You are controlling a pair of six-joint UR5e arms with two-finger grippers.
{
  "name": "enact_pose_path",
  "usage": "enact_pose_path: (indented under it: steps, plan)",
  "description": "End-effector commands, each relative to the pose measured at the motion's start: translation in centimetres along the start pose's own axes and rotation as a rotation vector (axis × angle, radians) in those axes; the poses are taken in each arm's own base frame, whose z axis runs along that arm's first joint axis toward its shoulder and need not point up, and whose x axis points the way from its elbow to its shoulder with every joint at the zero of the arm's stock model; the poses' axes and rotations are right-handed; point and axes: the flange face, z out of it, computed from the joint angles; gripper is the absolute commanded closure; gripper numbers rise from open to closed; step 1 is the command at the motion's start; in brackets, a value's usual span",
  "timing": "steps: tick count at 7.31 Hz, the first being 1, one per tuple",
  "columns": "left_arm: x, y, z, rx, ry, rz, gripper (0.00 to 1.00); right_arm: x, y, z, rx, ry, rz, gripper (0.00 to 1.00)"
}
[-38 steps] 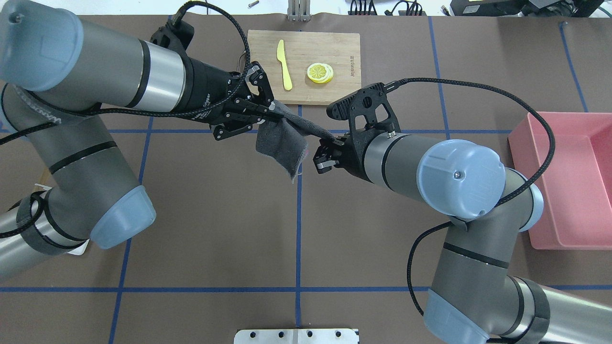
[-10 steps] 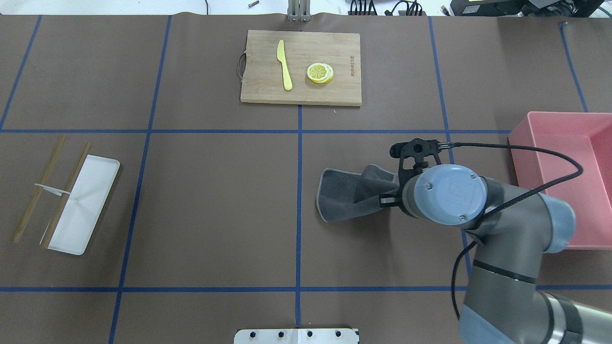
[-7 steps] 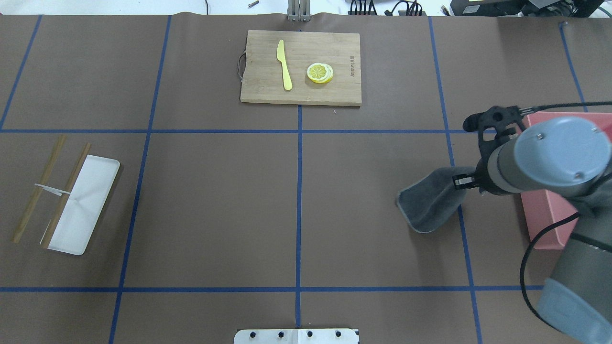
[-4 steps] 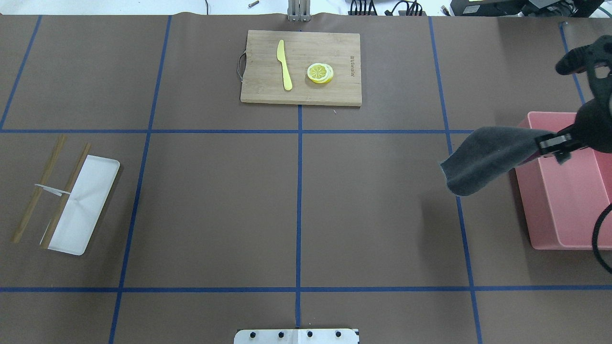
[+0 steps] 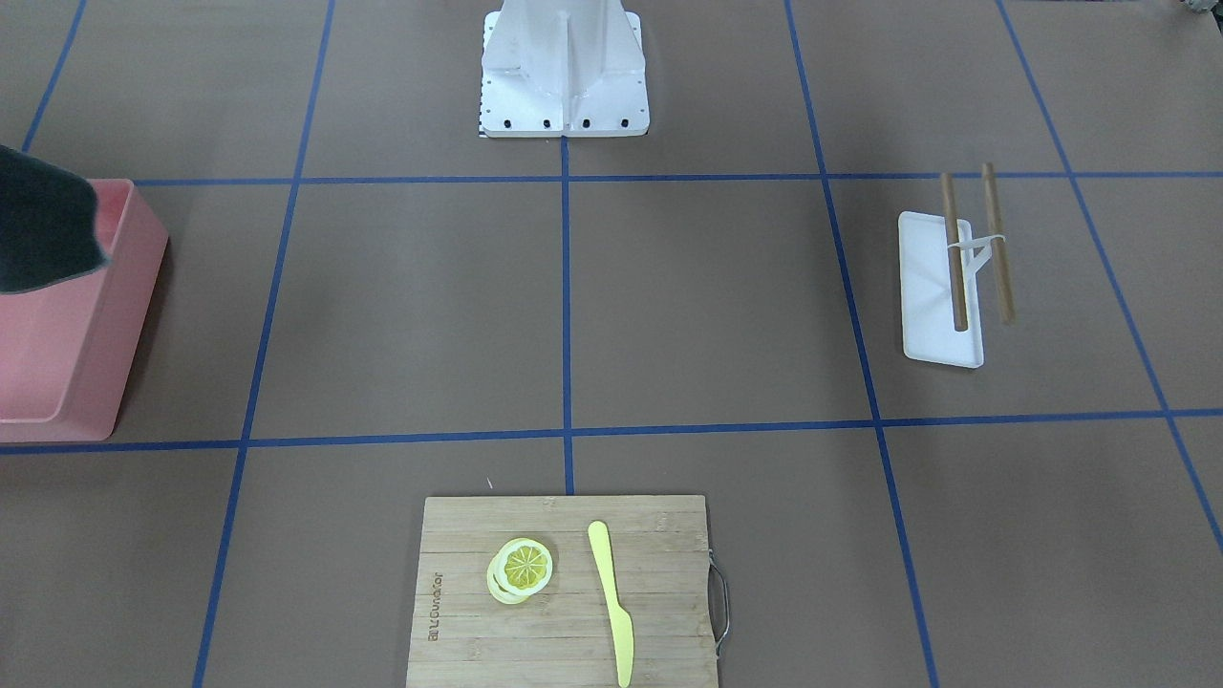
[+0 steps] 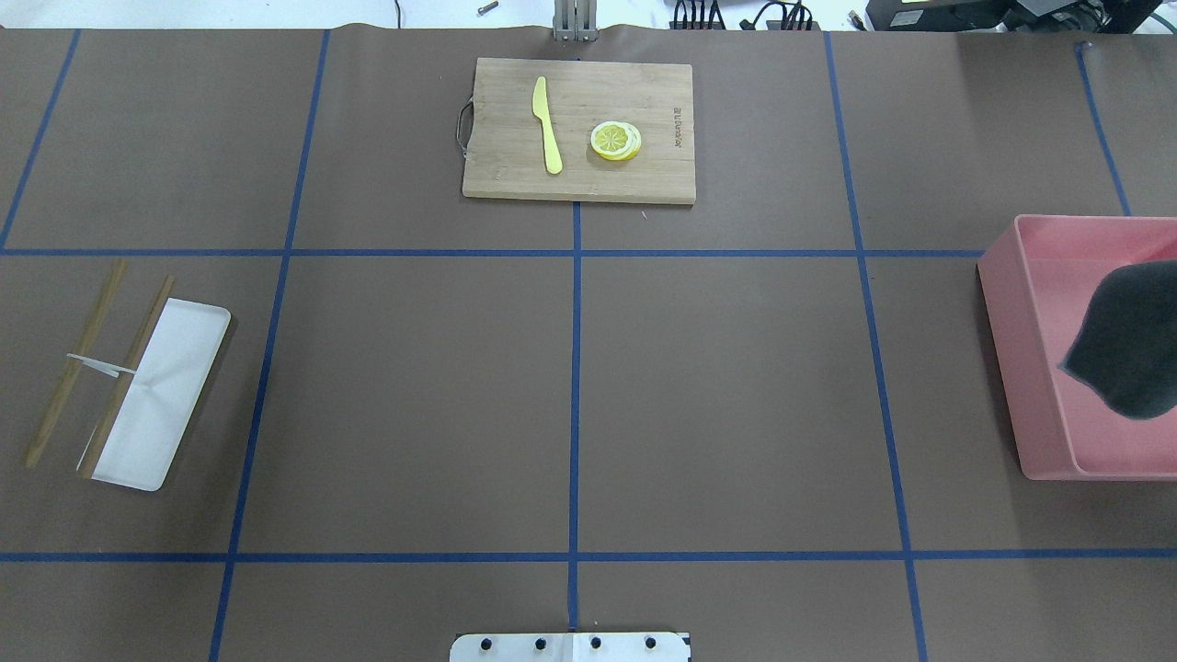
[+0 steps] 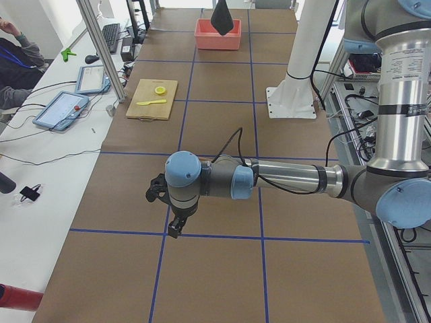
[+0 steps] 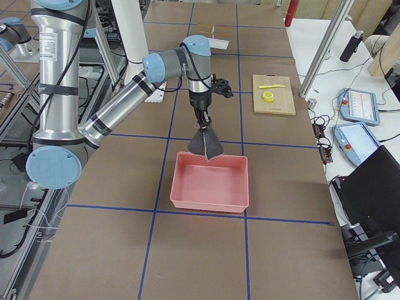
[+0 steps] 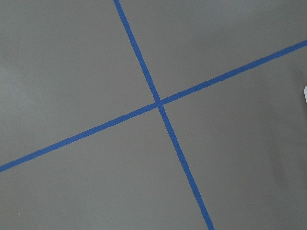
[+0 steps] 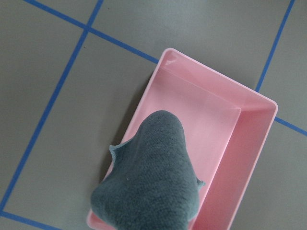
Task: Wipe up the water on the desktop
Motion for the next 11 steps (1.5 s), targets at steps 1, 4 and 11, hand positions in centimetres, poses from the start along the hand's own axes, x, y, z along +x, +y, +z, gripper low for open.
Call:
enact_pose_path:
  steps: [1,4,11]
  plan:
    - [0.0,-0.1,-0.1,0.002,0.0,0.0,0.01,6.2,1.5,2.5,-0.04,-0.044,-0.044,0.83]
    - [0.0,0.1,0.1,-0.001,0.001,-0.005,0.01,6.1,0.6,3.2,-0.042,-0.117,0.268,0.0]
    - [-1.4,4.5,3.0,-0.056,0.027,-0.063,0.01,12.2,6.1,10.7,-0.209,-0.129,0.528,0.0]
